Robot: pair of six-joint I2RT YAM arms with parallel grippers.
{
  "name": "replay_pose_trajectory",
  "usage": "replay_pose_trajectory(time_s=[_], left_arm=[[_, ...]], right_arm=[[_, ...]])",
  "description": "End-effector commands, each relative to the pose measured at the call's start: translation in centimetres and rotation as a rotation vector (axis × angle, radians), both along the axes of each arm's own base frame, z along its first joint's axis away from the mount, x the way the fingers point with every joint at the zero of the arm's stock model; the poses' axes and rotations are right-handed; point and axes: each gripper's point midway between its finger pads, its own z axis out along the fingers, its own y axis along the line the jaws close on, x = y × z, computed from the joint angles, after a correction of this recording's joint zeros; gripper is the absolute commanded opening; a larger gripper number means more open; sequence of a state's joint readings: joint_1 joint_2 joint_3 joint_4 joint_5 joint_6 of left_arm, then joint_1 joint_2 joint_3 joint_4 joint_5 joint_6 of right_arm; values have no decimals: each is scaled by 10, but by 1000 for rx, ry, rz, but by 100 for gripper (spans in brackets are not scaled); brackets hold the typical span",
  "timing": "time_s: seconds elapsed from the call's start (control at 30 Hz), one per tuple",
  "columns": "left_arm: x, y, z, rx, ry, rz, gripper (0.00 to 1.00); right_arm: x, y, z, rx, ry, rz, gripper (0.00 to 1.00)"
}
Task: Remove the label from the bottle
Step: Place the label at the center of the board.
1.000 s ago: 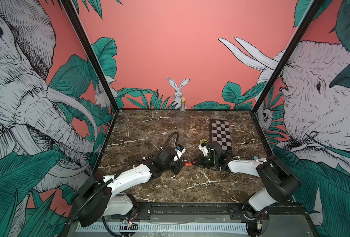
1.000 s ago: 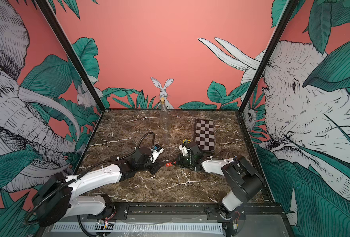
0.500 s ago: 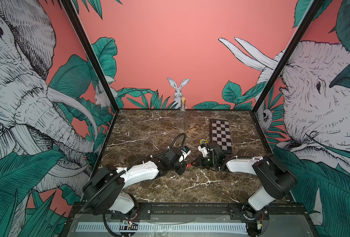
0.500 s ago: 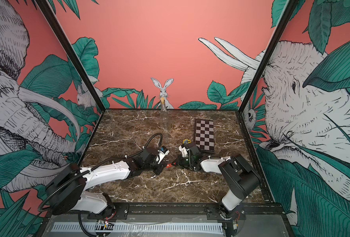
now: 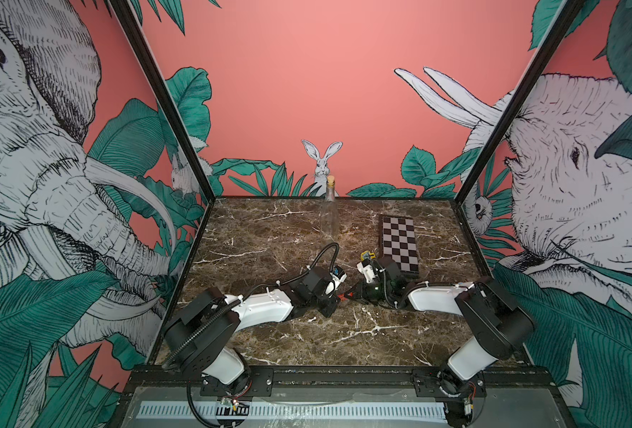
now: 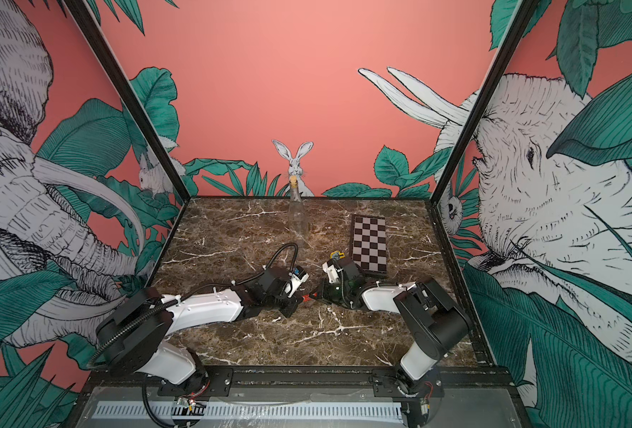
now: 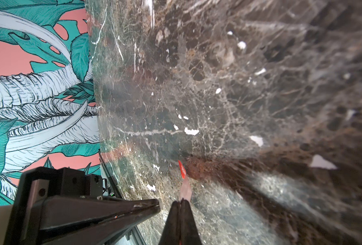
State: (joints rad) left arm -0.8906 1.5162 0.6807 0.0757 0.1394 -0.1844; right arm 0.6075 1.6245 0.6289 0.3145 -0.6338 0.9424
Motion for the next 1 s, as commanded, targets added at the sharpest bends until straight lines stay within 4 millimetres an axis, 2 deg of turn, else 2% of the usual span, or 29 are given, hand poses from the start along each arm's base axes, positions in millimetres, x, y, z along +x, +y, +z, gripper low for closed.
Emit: replay_pose_trajectory(time_s=[0.0,0.4,0.7,0.97], left_arm=[[5,-9,6,-22,-28,-11,7],[9,-9,-8,2,-39,-12,5],[16,-7,-9,23,-72,0,4],[10,-2,-22,44,-42,-6,4]], right_arm=[[1,-1,-4,7,13,-9,0],[-1,-1,-7,-2,18,3,0],[-1,-1,-6,0,17,5,0],[-1,-1,-6,0,14,3,0]])
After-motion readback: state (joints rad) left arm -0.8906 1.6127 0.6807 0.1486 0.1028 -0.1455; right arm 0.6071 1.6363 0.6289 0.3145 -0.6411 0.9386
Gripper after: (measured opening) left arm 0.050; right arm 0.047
